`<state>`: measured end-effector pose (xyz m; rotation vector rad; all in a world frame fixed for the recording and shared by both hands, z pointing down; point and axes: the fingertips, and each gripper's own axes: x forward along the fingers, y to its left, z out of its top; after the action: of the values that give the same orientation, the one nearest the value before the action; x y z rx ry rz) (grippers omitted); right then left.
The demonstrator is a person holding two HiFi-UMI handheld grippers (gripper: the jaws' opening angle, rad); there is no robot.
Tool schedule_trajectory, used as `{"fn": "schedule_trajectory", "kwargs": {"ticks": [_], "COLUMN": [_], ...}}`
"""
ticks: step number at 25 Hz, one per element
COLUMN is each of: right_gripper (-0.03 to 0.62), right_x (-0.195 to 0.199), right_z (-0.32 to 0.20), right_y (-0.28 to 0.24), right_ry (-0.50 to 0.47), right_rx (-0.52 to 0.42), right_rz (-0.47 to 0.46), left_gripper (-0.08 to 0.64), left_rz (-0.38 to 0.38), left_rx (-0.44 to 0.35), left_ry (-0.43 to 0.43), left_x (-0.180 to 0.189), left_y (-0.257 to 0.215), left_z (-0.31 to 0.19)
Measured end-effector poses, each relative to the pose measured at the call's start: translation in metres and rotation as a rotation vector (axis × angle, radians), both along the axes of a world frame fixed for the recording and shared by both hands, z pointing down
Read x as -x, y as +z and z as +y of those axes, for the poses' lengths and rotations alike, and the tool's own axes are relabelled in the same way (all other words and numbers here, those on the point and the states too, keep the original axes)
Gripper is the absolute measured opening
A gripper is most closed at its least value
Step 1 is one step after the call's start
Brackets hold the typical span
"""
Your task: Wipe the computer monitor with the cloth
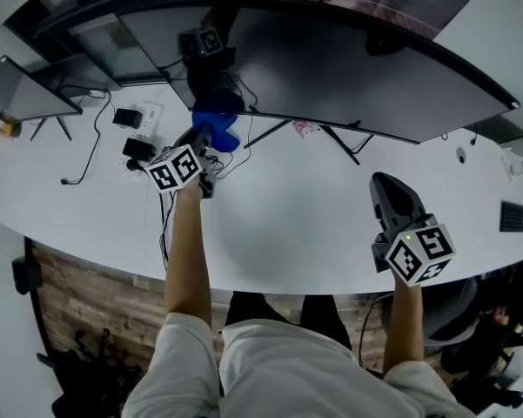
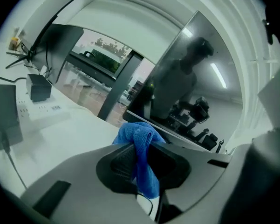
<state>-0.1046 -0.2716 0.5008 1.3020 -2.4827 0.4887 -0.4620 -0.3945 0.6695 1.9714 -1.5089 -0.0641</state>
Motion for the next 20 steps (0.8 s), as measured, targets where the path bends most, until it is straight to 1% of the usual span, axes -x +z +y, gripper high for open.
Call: {"fn": "schedule_trajectory", "kwargs": {"ticks": [3,7,11,14,20], "right_gripper": [0.014,0.014,0.014,0.014,0.014], "right_x": [-0.013,-0.035,-0.065,-0.083,-0.135], "right_z": [0.006,0.018,0.026,0.029,0.035], "right_y": [-0.004,-0.007,-0.01,-0.016,-0.017], "right_ry": [-0.008,-0.006,0.001,-0.014,0.027], "right_rx": [-0.015,-0.018,-0.013,-0.033,-0.031], "right_rz": [0.012,0.014,0.027,0.032,0.035], "left_gripper": [0.075,0.075,0.075,0.075,0.075], "left_rz": [-0.005,-0.022,-0.024,-0.035,-0.041], "left_rx": [-0.03,-0.034,-0.033,-0.03,-0.028], "left_ry": [0.025,0.049,0.079,0.091,0.148], "left_x": [-0.03,-0.063,-0.103,-0.13,-0.198], "left_y": [-0.005,-0.011,-0.016,-0.017,-0.017], "left_z": [0.001,0.006,0.008,0.007,0.006]}}
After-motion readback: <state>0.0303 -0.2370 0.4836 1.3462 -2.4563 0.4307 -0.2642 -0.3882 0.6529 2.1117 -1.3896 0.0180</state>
